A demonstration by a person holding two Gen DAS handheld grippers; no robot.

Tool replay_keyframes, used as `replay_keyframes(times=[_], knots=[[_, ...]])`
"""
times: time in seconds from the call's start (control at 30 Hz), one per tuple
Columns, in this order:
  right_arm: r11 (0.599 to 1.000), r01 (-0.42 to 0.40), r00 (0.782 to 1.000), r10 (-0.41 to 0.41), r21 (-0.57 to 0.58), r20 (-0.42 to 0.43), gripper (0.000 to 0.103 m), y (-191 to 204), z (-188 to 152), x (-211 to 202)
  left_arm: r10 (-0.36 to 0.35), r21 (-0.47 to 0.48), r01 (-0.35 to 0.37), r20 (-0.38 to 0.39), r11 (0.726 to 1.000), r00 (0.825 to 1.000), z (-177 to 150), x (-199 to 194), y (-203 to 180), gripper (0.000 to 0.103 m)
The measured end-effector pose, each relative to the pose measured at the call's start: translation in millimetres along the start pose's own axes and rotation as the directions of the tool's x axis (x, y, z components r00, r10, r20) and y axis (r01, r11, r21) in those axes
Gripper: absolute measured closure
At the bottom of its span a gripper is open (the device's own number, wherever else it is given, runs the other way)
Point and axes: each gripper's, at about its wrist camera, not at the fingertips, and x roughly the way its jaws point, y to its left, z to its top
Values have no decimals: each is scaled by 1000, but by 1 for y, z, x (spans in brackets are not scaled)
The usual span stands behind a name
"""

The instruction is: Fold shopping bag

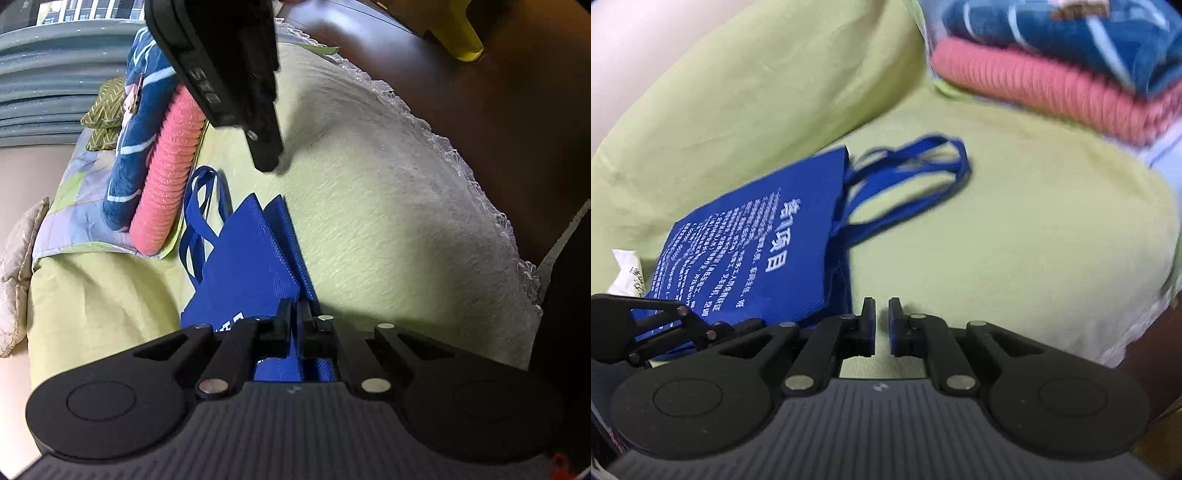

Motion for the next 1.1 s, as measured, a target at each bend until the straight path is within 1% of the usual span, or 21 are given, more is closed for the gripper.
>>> replay_keyframes(times=[0.07,0.17,0.27,0.33,0.37,0.4,0.43,0.5,0.53,0.57,0.6,0.67,0.7,0.73,0.77,0.8,0.9,0.97,1.0,1.03,1.1], knots=[[999,-12,999,14,-51,40,96,11,2,-8,1,5,-1,1,1000,1000,1,0,-1,103],[985,-54,994,68,-163,81,96,37,6,-11,2,6,-2,1,1000,1000,1,1,0,103],[967,-63,995,80,-249,58,96,57,6,4,8,6,-8,0,1000,1000,2,1,-1,103],[962,-58,998,65,-267,18,96,61,4,20,14,-1,-14,-1,1000,1000,2,1,-2,103],[962,-53,999,50,-267,-15,96,60,2,28,20,-9,-20,-2,1000,1000,2,0,-2,103],[962,-40,999,29,-269,-44,102,58,-1,35,22,-21,-22,-3,1000,1000,2,-1,-2,103],[962,-32,999,20,-271,-44,103,57,-4,37,17,-47,-18,-7,999,1000,1,-4,0,103],[963,-26,999,17,-268,-36,103,53,-8,39,-7,-135,5,-20,991,1000,-2,-16,10,95],[963,-26,999,15,-267,-43,103,53,-7,40,-36,-228,31,-19,973,999,-6,-26,21,88],[961,-25,999,11,-276,-51,103,54,-6,40,-62,-335,55,-11,941,998,-11,-36,34,87],[957,-23,998,7,-289,-55,103,55,-6,41,-78,-434,70,0,898,997,-18,-45,46,87],[950,-16,998,-2,-311,-57,103,57,-7,42,-80,-600,61,-5,797,997,-30,-54,71,88],[948,-13,998,-6,-319,-59,102,58,-7,41,-74,-666,47,-13,745,997,-35,-54,83,89],[945,-10,998,-10,-326,-60,102,59,-7,41,-71,-714,33,-24,699,997,-38,-49,92,88],[946,-7,998,-14,-325,-63,102,60,-7,41,-73,-750,14,-45,661,996,-40,-40,100,89],[948,-5,997,-18,-318,-71,102,60,-5,42,-84,-775,-2,-71,632,994,-40,-29,106,89],[951,7,995,-38,-308,-97,101,65,-1,44,-181,-826,16,-105,564,978,-42,6,113,89],[946,16,992,-56,-323,-114,101,68,1,46,-256,-841,33,-127,541,958,-47,18,106,90],[943,20,991,-64,-332,-121,101,70,1,46,-276,-845,33,-137,533,951,-52,19,102,90],[940,23,989,-70,-340,-127,101,71,2,47,-281,-849,28,-143,527,949,-58,15,99,90],[939,28,987,-80,-342,-139,101,73,3,47,-303,-866,12,-162,500,939,-77,3,93,90]])
